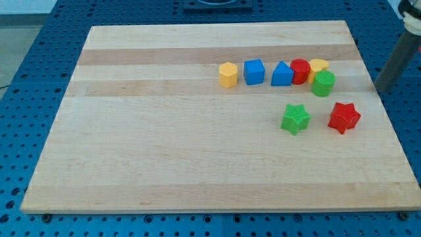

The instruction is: Slide the green circle below the blue triangle

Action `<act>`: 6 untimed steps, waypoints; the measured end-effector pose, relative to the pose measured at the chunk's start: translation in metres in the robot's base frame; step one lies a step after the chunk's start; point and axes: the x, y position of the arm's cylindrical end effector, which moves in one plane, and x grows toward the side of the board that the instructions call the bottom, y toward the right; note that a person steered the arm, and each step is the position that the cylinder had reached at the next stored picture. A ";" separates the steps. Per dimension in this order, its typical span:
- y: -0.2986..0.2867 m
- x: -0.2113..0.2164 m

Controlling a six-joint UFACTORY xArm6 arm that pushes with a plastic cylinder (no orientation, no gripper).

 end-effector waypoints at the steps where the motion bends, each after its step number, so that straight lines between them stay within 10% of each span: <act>1: -0.035 0.000; 6: -0.099 0.001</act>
